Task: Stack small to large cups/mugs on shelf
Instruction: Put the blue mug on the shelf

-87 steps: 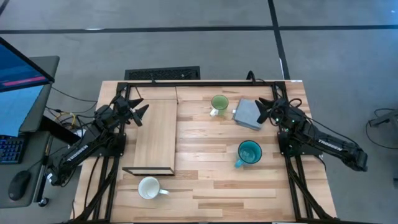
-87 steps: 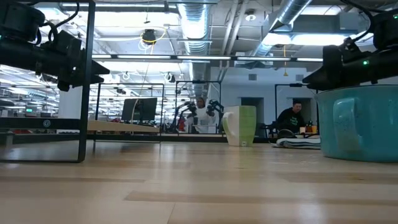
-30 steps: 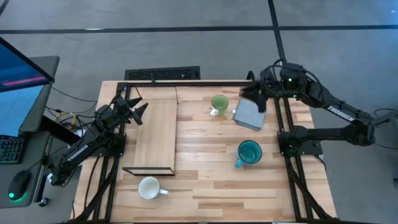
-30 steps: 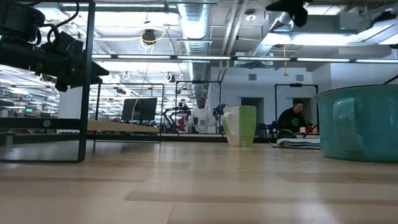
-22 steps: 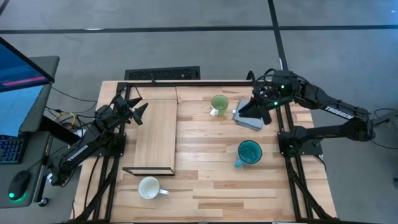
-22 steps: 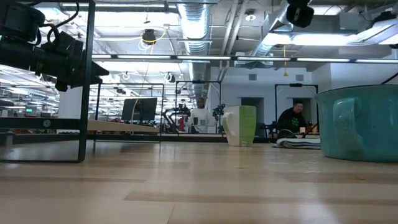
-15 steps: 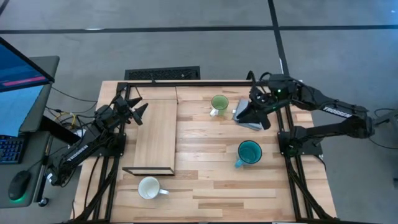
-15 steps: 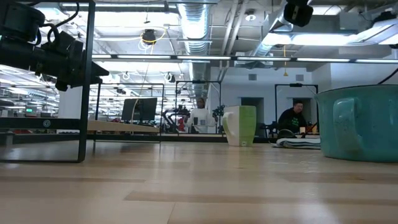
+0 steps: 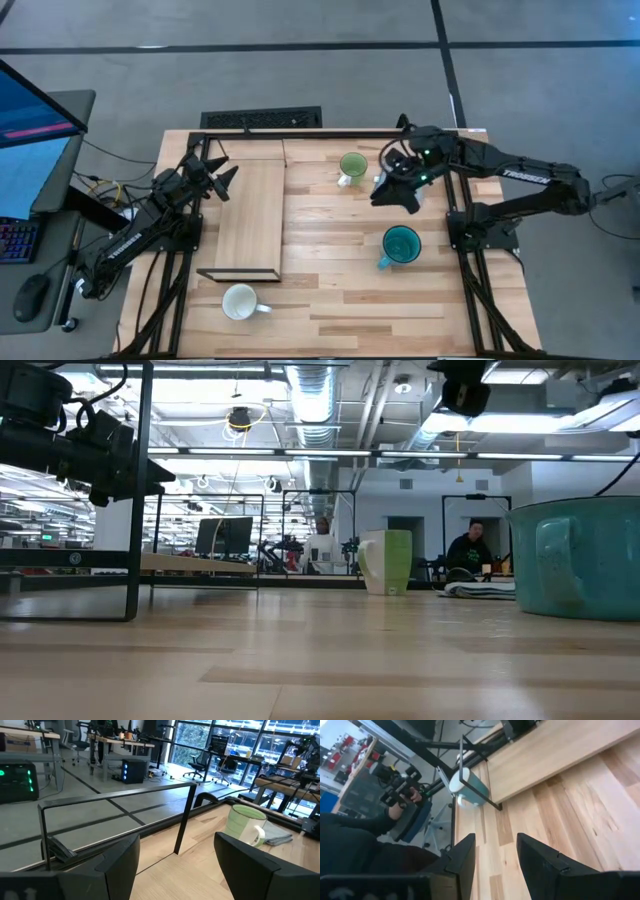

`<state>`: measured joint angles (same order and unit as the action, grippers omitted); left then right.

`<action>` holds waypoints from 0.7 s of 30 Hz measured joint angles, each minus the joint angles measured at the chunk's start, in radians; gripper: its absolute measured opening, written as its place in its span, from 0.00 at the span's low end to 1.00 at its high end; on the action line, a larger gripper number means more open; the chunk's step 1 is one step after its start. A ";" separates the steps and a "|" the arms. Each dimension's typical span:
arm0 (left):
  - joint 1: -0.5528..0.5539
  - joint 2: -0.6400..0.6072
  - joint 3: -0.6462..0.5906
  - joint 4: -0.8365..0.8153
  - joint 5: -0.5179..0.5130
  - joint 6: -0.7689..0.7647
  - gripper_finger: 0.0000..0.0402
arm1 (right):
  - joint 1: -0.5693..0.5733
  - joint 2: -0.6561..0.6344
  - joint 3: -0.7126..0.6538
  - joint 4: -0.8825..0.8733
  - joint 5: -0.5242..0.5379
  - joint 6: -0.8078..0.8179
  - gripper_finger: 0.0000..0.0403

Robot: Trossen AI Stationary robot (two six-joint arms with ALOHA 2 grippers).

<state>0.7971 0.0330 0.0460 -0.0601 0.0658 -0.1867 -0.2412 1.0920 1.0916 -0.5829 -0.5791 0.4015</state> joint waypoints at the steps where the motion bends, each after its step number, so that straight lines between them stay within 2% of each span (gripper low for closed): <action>1: 0.000 0.000 0.000 0.000 0.000 0.000 0.62 | 0.005 0.009 0.000 0.000 0.000 0.001 0.41; 4: 0.000 0.000 0.000 0.000 0.000 0.000 0.62 | 0.019 0.033 0.000 -0.003 0.000 0.022 0.41; 13: 0.000 0.000 0.000 -0.001 0.000 0.000 0.62 | 0.112 0.114 0.000 -0.079 -0.061 0.268 0.41; 21: 0.000 0.000 0.000 -0.001 -0.001 0.000 0.62 | 0.214 0.203 0.000 -0.070 -0.059 0.332 0.41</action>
<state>0.7971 0.0330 0.0460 -0.0612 0.0650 -0.1871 -0.0275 1.2947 1.0916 -0.6527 -0.6384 0.7339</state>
